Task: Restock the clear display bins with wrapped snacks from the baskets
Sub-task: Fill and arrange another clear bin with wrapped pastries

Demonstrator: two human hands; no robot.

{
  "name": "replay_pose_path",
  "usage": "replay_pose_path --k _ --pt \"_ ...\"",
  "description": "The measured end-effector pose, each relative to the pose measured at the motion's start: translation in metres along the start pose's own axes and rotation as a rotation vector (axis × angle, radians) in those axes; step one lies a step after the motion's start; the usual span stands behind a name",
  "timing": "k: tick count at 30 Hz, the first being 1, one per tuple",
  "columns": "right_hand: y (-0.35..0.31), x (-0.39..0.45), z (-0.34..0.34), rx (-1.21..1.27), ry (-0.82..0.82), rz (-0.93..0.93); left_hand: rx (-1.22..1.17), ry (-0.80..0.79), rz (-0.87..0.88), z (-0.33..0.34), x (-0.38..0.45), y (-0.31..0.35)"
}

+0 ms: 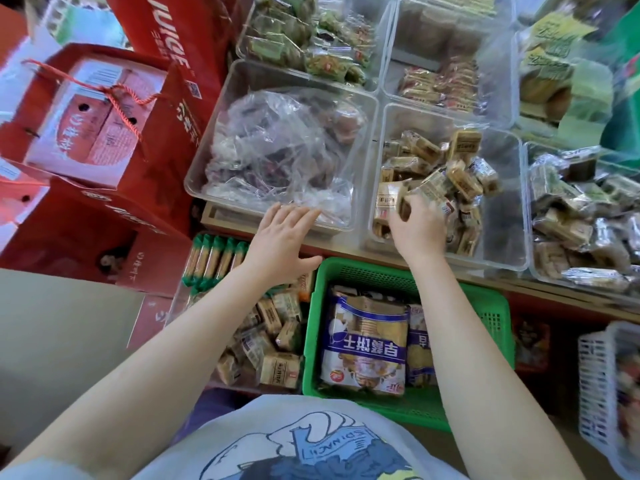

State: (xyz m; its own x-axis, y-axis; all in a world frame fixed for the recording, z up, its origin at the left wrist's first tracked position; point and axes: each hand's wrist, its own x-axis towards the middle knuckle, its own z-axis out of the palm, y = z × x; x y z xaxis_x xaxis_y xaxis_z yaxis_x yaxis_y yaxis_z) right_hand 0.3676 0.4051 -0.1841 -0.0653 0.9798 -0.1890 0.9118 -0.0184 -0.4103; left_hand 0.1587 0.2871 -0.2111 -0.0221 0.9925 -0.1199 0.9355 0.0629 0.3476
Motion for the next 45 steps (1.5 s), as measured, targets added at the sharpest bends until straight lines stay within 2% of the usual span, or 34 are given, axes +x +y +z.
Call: replay_pose_path --k 2,5,6,7,9,11,13,15,18,23,28,31,34,37,39,43,45 --pt "0.003 -0.010 -0.005 -0.038 0.088 -0.017 -0.098 0.103 -0.008 -0.001 -0.007 -0.001" --pt "-0.003 -0.036 -0.010 0.137 0.170 -0.115 -0.201 0.479 -0.121 0.010 -0.031 -0.011" --pt "-0.007 -0.046 -0.008 0.209 0.156 -0.165 -0.215 0.517 -0.195 0.016 -0.041 -0.017" --pt "-0.010 -0.058 -0.004 0.282 0.113 -0.209 -0.228 0.450 -0.271 0.023 -0.049 -0.023" --pt "-0.014 -0.081 0.014 0.389 -0.017 -0.233 -0.210 0.110 -0.412 0.042 -0.064 -0.037" --pt "-0.012 -0.099 0.040 0.419 -0.149 -0.181 -0.189 -0.199 -0.477 0.062 -0.075 -0.047" --pt "-0.006 -0.113 0.064 0.422 -0.280 -0.076 -0.215 -0.284 -0.473 0.078 -0.084 -0.049" --pt "0.004 -0.123 0.083 0.408 -0.369 0.022 -0.181 -0.213 -0.422 0.092 -0.086 -0.046" --pt "0.016 -0.133 0.095 0.370 -0.408 0.074 -0.042 -0.102 -0.351 0.099 -0.073 -0.044" --pt "0.026 -0.133 0.094 0.355 -0.398 0.085 0.135 -0.230 -0.225 0.104 -0.036 -0.053" --pt "0.030 -0.127 0.093 0.394 -0.379 0.096 0.269 -0.202 -0.166 0.100 -0.027 -0.050" --pt "0.027 -0.126 0.089 0.464 -0.362 0.121 0.093 -0.083 -0.146 0.081 -0.034 -0.046" --pt "0.015 -0.125 0.077 0.582 -0.365 0.183 -0.111 0.065 -0.003 0.051 -0.047 -0.020" --pt "0.001 -0.121 0.052 0.849 -0.413 0.218 -0.158 0.172 0.147 0.026 -0.049 0.012" --pt "-0.002 -0.113 0.027 0.950 -0.417 0.196 -0.162 0.222 0.175 0.016 -0.038 0.024" --pt "0.002 -0.090 -0.016 0.861 -0.310 0.084 -0.163 0.180 0.158 -0.004 -0.006 0.041" --pt "0.006 -0.077 -0.030 0.859 -0.208 0.097 -0.187 0.137 0.100 -0.009 0.009 0.047"
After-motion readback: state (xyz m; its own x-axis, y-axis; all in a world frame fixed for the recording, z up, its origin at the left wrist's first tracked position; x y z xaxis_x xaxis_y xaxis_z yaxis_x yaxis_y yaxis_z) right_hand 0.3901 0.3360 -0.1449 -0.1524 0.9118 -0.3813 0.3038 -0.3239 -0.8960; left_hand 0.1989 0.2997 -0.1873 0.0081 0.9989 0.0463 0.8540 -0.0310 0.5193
